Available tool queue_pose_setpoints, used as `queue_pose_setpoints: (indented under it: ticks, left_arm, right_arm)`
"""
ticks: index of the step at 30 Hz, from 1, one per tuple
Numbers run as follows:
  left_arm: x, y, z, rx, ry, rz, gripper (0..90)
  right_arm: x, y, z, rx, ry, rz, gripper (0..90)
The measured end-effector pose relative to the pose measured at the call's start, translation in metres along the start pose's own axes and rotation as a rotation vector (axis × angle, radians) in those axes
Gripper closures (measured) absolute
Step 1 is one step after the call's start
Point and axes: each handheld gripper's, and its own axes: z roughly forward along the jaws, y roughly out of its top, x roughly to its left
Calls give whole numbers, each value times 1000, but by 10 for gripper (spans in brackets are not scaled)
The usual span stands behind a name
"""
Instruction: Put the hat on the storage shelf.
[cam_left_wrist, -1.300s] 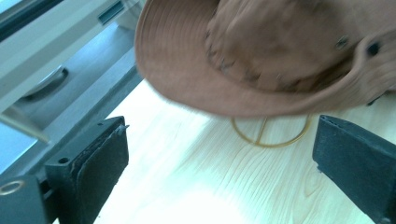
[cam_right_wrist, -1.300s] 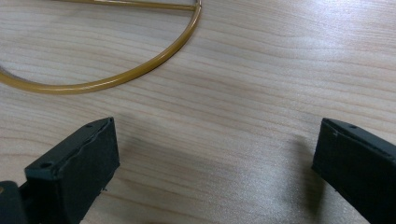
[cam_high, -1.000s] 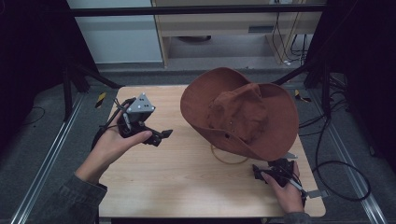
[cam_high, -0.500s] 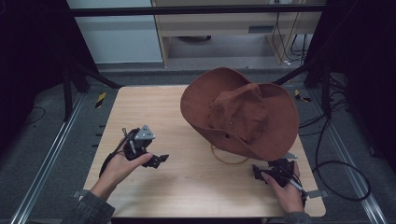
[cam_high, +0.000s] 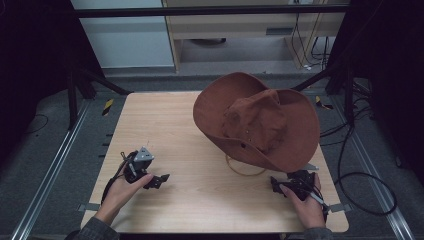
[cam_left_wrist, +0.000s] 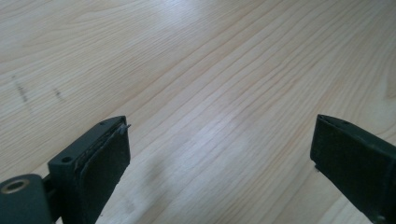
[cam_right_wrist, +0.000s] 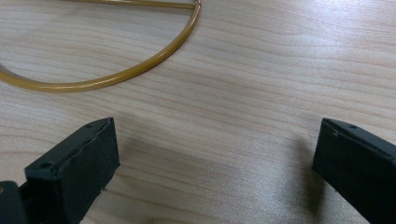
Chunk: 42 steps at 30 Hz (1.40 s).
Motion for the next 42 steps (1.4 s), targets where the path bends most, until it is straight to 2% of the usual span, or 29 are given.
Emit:
queue_pose_setpoints:
  ticks: [6,17,20,26,33,36,42]
  left_arm:
    - [8,-11,1,-6,33,-12,40]
    - [22,-28,3,-33,58,-68,40]
    - [26,-32,4,-45,54,-95,41]
    - [27,-36,8,-39,53,-108,41]
    - [27,-39,11,-40,54,-101,32]
    - [26,-41,11,-30,79,-61,30]
    - [25,-43,11,-28,86,-68,8]
  right_arm:
    - [0,0,0,0,0,0,5]
    - [0,0,0,0,0,0,5]
    - [0,0,0,0,0,0,5]
    - [0,0,0,0,1,0,5]
    - [0,0,0,1,1,0,5]
    - [0,0,0,0,1,0,5]
    - [0,0,0,-1,3,-3,5]
